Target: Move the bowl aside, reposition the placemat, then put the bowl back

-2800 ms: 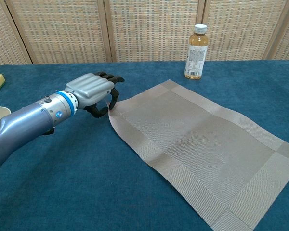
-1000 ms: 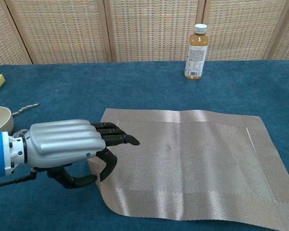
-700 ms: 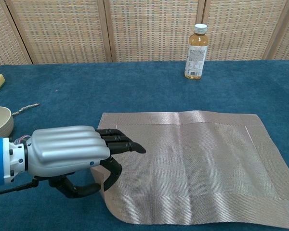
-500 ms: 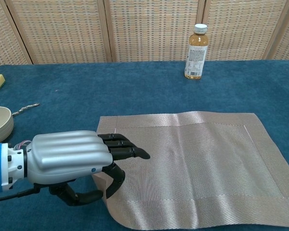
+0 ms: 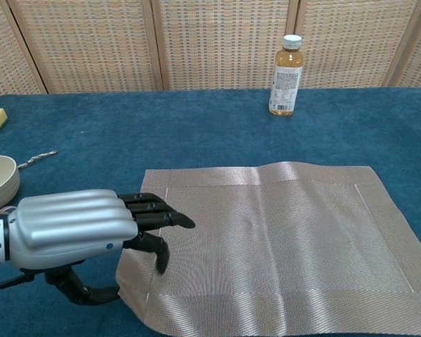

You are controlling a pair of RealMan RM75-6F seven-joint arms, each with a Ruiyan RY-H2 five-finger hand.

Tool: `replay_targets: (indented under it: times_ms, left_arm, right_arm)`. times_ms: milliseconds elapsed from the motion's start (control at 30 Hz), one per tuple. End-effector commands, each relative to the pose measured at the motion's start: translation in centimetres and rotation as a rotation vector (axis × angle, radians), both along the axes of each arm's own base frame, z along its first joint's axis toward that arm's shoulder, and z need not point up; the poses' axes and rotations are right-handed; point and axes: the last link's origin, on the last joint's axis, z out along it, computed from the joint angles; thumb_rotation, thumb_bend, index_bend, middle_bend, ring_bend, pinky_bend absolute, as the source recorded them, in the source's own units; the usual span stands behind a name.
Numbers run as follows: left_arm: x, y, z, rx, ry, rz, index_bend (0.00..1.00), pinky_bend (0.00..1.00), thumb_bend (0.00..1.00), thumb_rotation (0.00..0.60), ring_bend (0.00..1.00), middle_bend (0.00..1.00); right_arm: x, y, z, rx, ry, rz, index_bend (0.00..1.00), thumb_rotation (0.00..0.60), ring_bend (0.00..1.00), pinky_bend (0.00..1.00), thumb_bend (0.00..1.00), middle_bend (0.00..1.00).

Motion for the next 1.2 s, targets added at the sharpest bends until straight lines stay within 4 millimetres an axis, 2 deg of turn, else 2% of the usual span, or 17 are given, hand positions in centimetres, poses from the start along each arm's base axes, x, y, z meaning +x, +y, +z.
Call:
replay_targets:
  times_ms: [33,233,433,533,700,733,833,1067,1200]
  left_arm:
    - [-0.8,-0.1,0.7,0.015,-0.007,0.034,0.03,0.0,0.32,0.6,0.0,0.0]
    - [-2.0,-1.5,3.3,0.027,-0.067,0.113,0.0,0.0,0.29,0.6,0.0,0.0]
    - [-4.9,-1.9,7.5,0.179,-0.138,0.223,0.03,0.0,0.29,0.6,0.0,0.0]
    - [-7.0,-1.5,9.7,0.289,-0.153,0.296,0.11,0.0,0.29,0.6,0.0,0.0]
    - [-11.0,-0.7,12.7,0.475,-0.13,0.383,0.33,0.0,0.31,0.6,0.0,0.0]
    - [-13.1,-0.3,13.5,0.531,-0.086,0.432,0.35,0.0,0.31,0.6,0.0,0.0]
    - [-16.3,0.4,13.7,0.571,-0.04,0.493,0.37,0.0,0.31,0.6,0.0,0.0]
    - [-19.7,2.0,13.1,0.598,-0.021,0.584,0.37,0.0,0.31,0.6,0.0,0.0]
    - [-20.8,2.9,12.8,0.61,-0.008,0.606,0.39,0.0,0.31,0.6,0.0,0.0]
  right_arm:
    - [0.1,0.1,-0.1,0.004,0.002,0.002,0.23,0.6,0.0,0.0,0.21,0.0]
    - [0.7,0.6,-0.4,0.013,0.009,0.025,0.22,0.6,0.0,0.0,0.21,0.0]
    - [1.3,1.2,-0.6,0.022,0.018,0.053,0.22,0.6,0.0,0.0,0.21,0.0]
    - [1.7,1.7,-0.8,0.037,0.025,0.069,0.22,0.6,0.0,0.0,0.21,0.0]
    - [2.3,2.4,-1.0,0.054,0.044,0.091,0.22,0.6,0.0,0.0,0.21,0.0]
    - [2.5,2.7,-1.1,0.063,0.055,0.098,0.22,0.6,0.0,0.0,0.21,0.0]
    - [2.7,3.0,-1.1,0.07,0.067,0.103,0.22,0.6,0.0,0.0,0.21,0.0]
    - [2.8,3.1,-1.1,0.075,0.068,0.102,0.22,0.6,0.0,0.0,0.21,0.0]
    - [2.8,3.1,-1.2,0.076,0.069,0.101,0.22,0.6,0.0,0.0,0.21,0.0]
